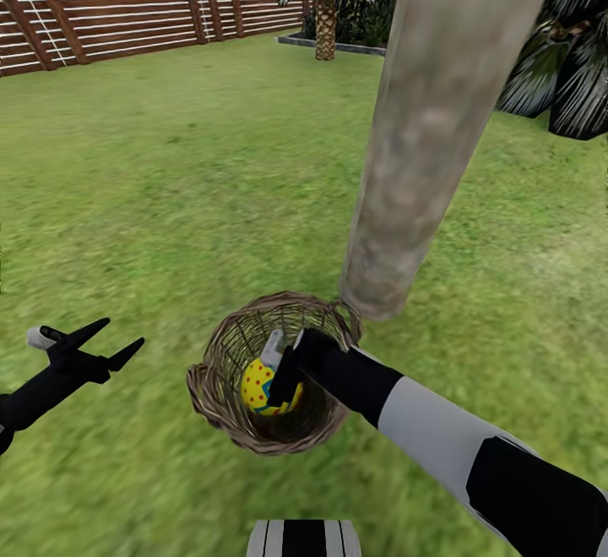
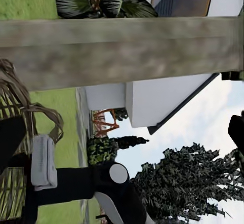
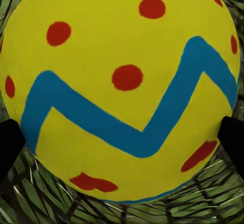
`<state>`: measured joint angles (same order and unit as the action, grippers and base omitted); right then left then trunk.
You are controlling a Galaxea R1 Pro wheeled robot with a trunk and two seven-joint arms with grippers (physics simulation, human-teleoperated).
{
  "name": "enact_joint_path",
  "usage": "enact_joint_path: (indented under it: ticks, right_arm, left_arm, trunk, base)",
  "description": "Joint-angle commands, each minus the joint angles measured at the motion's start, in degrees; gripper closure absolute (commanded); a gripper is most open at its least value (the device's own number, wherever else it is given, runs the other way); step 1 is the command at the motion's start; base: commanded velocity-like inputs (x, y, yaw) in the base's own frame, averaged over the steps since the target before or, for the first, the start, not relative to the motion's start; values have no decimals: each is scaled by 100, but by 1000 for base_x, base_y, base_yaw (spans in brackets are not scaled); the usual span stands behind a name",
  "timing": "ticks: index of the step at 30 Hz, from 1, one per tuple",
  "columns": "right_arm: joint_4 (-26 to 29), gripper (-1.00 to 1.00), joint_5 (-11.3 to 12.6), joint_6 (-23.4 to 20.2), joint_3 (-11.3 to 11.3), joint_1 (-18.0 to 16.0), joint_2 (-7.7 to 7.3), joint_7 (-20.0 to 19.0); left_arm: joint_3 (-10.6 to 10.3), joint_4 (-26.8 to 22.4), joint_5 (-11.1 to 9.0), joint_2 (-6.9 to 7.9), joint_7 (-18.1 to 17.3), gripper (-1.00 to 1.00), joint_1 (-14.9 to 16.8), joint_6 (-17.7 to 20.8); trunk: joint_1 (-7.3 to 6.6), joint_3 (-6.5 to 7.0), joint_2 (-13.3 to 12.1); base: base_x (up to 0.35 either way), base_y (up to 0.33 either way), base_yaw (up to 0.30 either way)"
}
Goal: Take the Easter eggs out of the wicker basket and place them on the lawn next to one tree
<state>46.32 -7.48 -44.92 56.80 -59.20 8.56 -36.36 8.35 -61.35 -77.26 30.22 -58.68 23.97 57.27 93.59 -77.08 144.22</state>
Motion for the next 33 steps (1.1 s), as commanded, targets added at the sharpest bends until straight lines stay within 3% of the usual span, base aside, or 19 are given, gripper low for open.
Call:
enact_joint_path:
  ticks: [1, 6, 10, 13, 15, 19, 23, 27, 29, 31, 33]
  right_arm:
    - [74, 100, -60, -148, 4, -4, -2, 23]
    - [483, 100, -89, -661, -2, -4, -24, 188]
    - [536, 100, -89, -707, -3, -4, -23, 242]
    - [786, 100, -110, -1129, 1, -4, -27, 246]
    - [1177, 100, -91, -1216, 9, -4, -43, 243]
    - [1321, 100, -85, -1238, -9, -4, -65, 235]
    - [1833, 100, -55, -1247, -91, -4, -339, 225]
    - [1882, 100, -60, -1247, -172, -5, -455, 221]
    - [2092, 100, -47, -1246, -501, -7, -562, 204]
    - [2509, 100, 2, -1247, -874, -4, -806, 156]
    - [2644, 100, 101, -1247, -959, -4, -901, 8]
  left_arm:
    - [0, 1, 0, 1, -12, -100, 2, 21]
    - [-52, -6, 0, 1, -18, -100, 2, 21]
    - [-203, -7, 0, 4, -12, -100, 2, 23]
    - [-211, -16, 0, 10, -12, -100, 2, 37]
    - [-211, -17, 0, 10, -12, -100, 2, 39]
    - [-211, -112, 13, 10, 1, -100, 2, 47]
    - [-211, -208, 17, 10, 11, -100, 2, 55]
    - [-211, -210, 26, 10, 14, -100, 2, 56]
    - [-211, -210, 26, 10, 14, -100, 2, 55]
    - [-211, -210, 26, 10, 14, -100, 2, 56]
    - [-211, -210, 26, 10, 14, -100, 2, 52]
  trunk:
    - [-3, 19, 0]
    - [-16, 129, -7]
    - [-26, 218, -12]
    - [-34, 284, -16]
    - [-39, 329, -19]
    - [-50, 417, -24]
    - [-60, 506, -29]
    - [-70, 595, -35]
    - [-75, 639, -37]
    - [-80, 683, -40]
    - [-86, 728, -43]
  base:
    - [0, 0, 0]
    - [0, 0, 0]
    - [0, 0, 0]
    - [0, 0, 0]
    - [0, 0, 0]
    - [0, 0, 0]
    - [0, 0, 0]
    - [0, 0, 0]
    - [0, 0, 0]
    - [0, 0, 0]
    - [0, 0, 0]
